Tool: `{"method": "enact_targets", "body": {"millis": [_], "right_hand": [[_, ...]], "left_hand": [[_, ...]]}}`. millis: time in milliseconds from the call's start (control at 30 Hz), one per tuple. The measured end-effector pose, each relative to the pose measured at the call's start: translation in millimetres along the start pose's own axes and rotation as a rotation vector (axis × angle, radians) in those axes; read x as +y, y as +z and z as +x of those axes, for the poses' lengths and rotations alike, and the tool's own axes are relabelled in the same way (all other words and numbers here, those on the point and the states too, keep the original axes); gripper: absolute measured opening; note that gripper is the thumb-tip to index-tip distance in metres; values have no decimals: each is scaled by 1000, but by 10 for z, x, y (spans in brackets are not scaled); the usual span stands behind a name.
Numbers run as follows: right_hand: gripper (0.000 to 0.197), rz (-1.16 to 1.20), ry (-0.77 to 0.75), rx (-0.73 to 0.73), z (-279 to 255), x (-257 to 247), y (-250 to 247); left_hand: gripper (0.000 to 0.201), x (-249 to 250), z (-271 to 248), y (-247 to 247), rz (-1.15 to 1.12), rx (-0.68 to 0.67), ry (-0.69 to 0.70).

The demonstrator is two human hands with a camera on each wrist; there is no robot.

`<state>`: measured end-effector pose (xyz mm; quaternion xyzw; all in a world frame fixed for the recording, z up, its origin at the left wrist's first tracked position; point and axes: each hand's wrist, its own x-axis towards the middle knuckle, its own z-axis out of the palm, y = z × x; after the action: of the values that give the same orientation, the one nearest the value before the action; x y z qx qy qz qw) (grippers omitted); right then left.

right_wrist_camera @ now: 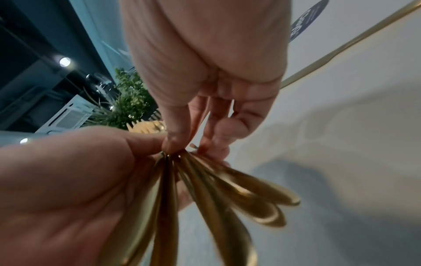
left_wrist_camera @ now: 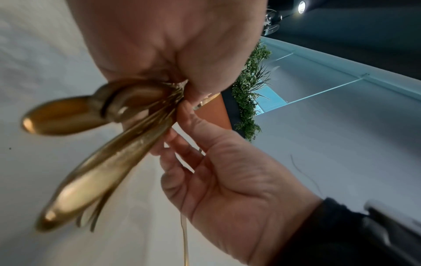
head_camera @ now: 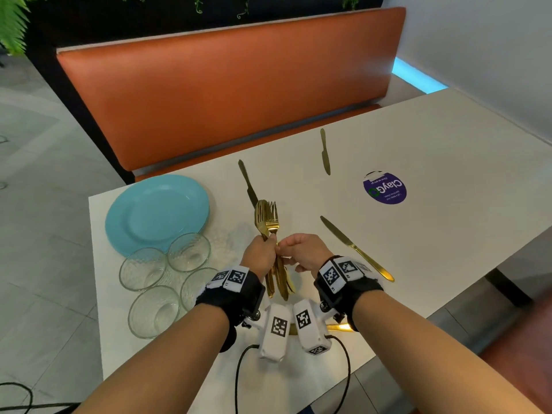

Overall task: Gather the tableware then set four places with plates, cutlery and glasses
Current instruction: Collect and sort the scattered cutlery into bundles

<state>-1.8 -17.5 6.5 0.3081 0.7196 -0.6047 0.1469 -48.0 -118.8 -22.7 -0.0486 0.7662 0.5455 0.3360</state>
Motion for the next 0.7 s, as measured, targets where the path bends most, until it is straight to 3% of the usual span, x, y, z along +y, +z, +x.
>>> {"method": "enact_targets", "body": {"millis": [100, 267, 467, 567, 700], "right_hand": [[4, -89, -5, 2, -1, -2, 50], [23, -167, 0, -37, 11, 0, 85], [27, -219, 17, -66, 102, -15, 155], [18, -277, 35, -99, 147, -59, 193], [27, -337, 22, -92, 228, -70, 226]], "left_hand": [[43, 81, -116, -2, 34, 42, -14], [30, -27, -64, -25, 14, 36, -55], [38, -117, -63, -93, 47, 12, -130], [35, -61, -115, -125, 171, 50, -146], [35, 19, -171, -151, 356, 109, -175]]}}
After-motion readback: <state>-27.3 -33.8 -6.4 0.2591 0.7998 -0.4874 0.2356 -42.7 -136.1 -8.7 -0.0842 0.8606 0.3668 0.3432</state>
